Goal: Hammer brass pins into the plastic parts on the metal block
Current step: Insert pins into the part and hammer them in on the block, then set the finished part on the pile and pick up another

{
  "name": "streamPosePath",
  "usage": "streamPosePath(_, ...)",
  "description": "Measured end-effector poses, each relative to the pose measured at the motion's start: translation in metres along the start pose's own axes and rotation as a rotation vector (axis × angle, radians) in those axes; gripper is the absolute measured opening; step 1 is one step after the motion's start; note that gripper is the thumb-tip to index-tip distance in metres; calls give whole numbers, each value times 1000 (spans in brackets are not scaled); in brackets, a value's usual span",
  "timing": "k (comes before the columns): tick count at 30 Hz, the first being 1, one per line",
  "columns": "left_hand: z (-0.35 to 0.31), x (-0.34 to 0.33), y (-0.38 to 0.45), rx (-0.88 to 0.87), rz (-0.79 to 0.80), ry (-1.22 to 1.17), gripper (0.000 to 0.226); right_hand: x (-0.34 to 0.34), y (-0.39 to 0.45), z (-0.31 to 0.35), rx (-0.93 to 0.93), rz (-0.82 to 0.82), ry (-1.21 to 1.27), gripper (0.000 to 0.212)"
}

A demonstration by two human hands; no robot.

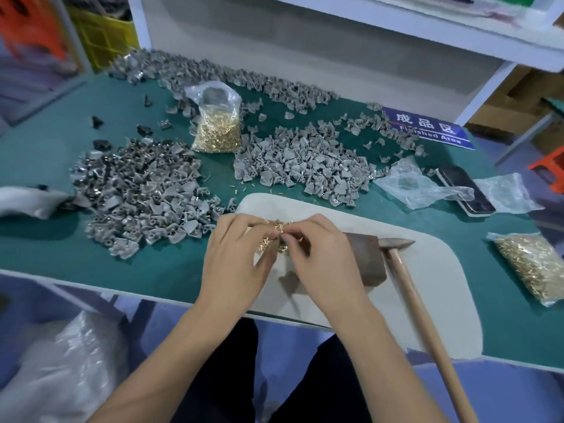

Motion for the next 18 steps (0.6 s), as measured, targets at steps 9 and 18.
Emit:
streamPosePath(9,56,33,13,43,-73,103,10,-52,42,44,152,162,-353,20)
streamPosePath(18,75,31,23,91,-123,84,8,-66,71,40,2,152,-6,11)
Point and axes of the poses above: each hand's wrist, its own y-axis towards the middle knuckle, its own x-axis out of the back of the hand, z = x × y, the point moved 2 cm from there along y, towards the middle knuckle, and after that the axes turned 1 degree about x, right-handed, at the moved point
